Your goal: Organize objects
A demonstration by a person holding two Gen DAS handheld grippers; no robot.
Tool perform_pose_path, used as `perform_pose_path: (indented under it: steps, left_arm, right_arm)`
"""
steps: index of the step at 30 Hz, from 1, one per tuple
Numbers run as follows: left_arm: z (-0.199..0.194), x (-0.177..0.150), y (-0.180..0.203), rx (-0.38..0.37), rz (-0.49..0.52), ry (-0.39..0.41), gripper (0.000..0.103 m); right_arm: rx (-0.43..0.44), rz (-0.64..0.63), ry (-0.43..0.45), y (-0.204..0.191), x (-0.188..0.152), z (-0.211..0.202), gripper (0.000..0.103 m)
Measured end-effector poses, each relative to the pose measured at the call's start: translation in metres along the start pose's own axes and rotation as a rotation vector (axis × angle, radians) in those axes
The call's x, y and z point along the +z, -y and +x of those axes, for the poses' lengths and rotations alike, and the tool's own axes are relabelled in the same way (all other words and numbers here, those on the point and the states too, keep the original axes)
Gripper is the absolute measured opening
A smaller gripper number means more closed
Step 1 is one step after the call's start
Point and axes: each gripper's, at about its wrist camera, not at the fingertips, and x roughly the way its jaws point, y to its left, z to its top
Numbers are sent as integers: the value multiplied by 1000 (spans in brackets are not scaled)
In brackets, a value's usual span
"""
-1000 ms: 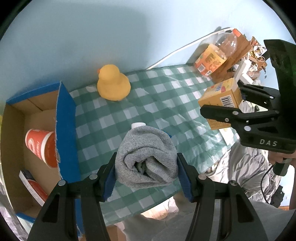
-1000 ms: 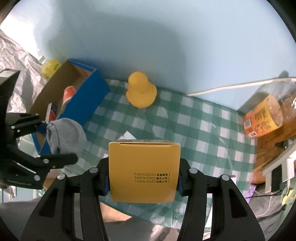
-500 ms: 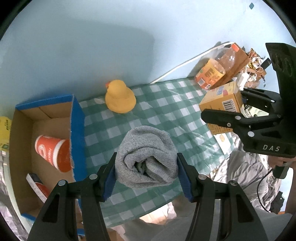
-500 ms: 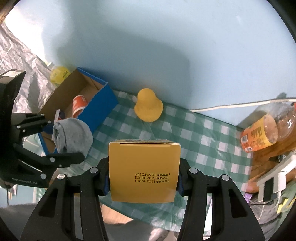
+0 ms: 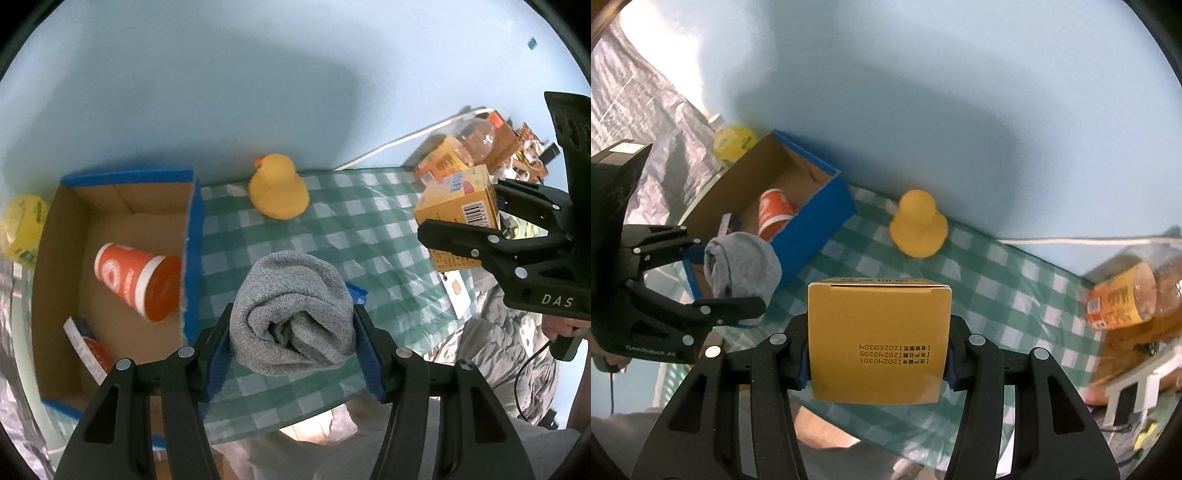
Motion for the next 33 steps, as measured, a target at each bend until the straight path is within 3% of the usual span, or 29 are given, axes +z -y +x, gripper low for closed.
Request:
perform_pose_path:
  steps: [33]
  left_arm:
    - [-34,-42,-126,131,-317,57,61]
  right_arm:
    - [192,-398,-79,-144,72,72,52]
